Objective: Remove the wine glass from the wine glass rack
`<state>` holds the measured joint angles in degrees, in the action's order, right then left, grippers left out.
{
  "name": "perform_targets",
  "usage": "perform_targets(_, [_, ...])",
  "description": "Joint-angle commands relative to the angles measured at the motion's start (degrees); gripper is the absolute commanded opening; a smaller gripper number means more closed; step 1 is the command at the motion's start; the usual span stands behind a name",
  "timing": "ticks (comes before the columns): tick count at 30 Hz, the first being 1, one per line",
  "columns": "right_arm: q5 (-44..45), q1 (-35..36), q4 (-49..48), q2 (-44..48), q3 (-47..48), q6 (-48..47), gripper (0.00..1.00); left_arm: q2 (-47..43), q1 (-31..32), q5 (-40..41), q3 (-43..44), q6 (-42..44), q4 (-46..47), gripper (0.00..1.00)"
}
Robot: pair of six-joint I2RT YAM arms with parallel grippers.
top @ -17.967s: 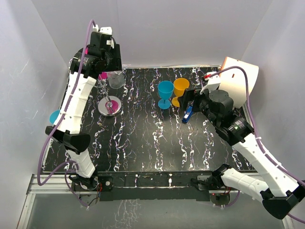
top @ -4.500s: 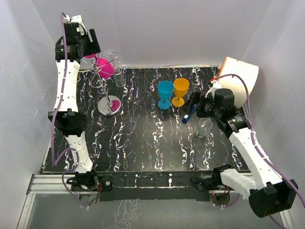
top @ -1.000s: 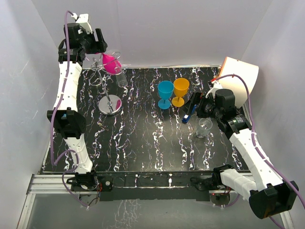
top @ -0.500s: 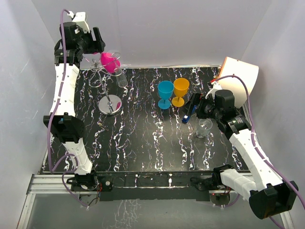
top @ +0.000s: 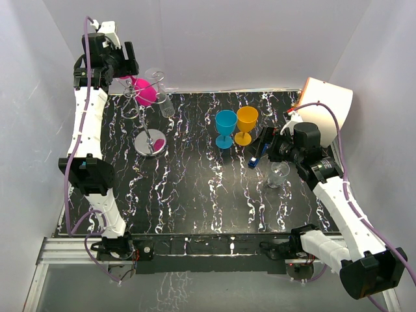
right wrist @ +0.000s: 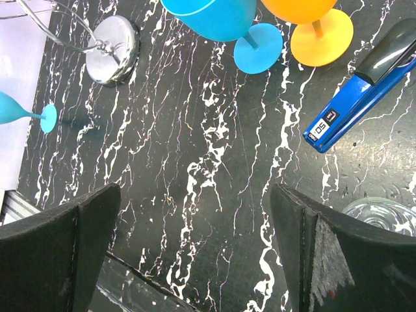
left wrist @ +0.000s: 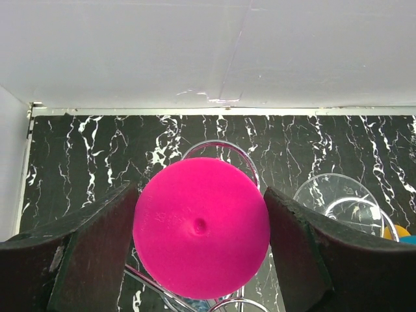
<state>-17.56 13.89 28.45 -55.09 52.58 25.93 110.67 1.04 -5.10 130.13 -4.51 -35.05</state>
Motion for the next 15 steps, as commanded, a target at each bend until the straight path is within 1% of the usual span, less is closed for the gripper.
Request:
perform_targets(1, [-0.3,0.3,-2.8,1.2,-0.4,0.3,0.98,-4.6,-0.3,3.3,0.5,-0.3,-0.6,0.31])
perform_targets(10, [-0.3,0.3,-3.0,1.0,-0.3,0.3,0.98,-4.6,-2.0,6.3,1.9,-2.1,-1.0,0.31])
perform_targets(15, [-0.4,0.3,-2.8,1.1,-0.2,0.3,0.98,-4.6,-4.2,7.7,3.4,-3.5,-1.0,0.31])
